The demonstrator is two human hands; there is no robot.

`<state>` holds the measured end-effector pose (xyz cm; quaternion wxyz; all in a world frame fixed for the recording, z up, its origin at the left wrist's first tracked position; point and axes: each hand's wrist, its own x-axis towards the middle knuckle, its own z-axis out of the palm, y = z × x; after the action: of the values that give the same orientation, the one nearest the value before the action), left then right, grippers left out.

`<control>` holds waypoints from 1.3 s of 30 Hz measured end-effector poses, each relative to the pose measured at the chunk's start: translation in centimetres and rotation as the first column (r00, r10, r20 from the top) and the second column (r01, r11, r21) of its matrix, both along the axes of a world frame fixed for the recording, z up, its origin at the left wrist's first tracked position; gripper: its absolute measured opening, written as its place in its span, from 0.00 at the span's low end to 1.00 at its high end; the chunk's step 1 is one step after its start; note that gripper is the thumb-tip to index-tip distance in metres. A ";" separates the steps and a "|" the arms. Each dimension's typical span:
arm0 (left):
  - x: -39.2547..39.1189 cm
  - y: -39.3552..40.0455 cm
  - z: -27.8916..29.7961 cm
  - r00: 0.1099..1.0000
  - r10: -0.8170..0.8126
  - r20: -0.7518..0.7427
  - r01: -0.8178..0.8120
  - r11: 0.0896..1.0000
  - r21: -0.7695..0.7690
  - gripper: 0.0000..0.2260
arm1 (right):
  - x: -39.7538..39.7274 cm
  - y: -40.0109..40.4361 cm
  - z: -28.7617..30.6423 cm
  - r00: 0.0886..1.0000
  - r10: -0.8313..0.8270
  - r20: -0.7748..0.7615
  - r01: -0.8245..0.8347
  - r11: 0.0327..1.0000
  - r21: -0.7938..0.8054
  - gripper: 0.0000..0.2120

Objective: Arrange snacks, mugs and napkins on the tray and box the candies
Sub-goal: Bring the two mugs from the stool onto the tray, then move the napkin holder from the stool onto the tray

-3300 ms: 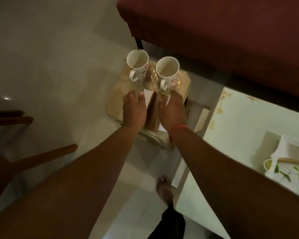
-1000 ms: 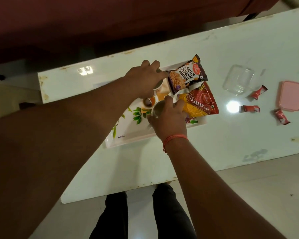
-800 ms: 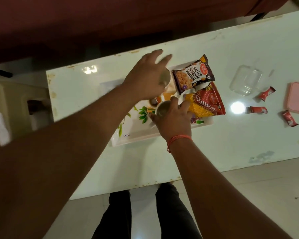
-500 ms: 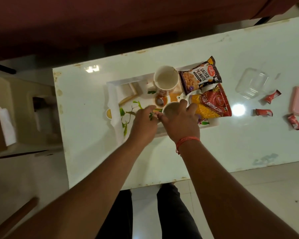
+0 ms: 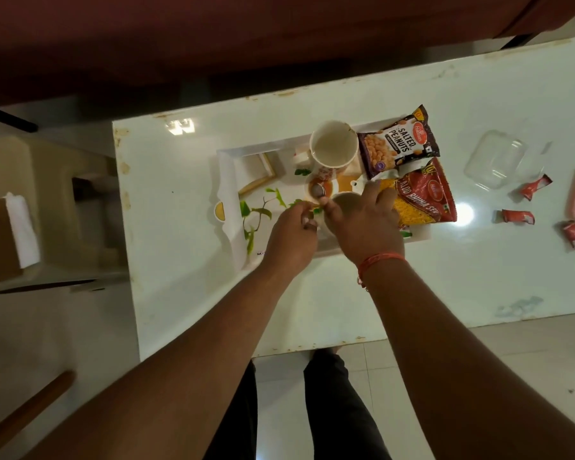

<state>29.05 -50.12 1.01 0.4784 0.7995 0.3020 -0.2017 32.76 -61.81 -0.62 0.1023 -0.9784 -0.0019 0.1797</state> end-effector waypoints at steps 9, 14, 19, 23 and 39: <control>6.1 2.7 2.1 0.973 0.231 0.025 -0.218 0.945 -0.242 0.25 | 11.2 0.4 2.8 0.958 0.228 -0.175 -0.160 0.929 0.335 0.40; 7.2 2.2 2.0 0.986 0.167 -0.017 -0.166 0.961 -0.223 0.23 | 11.7 0.8 2.5 0.957 0.233 -0.173 -0.181 0.945 0.271 0.29; 7.4 2.4 1.9 0.989 0.146 0.007 -0.140 0.962 -0.234 0.23 | 11.1 0.8 2.2 0.962 0.224 -0.158 -0.184 0.955 0.235 0.31; 6.5 3.5 1.8 0.981 0.194 0.024 -0.179 0.942 -0.284 0.26 | 9.5 1.1 3.3 0.994 0.086 -0.067 -0.064 0.957 0.283 0.37; -18.4 37.2 3.1 0.924 0.172 0.341 -0.342 0.768 0.541 0.19 | -8.0 32.8 4.9 0.788 0.610 -0.086 -0.505 0.719 0.478 0.24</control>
<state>10.64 -12.90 4.12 0.2655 0.8786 0.3885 0.0820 24.72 -29.01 4.25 0.2557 -0.8549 -0.3257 0.3127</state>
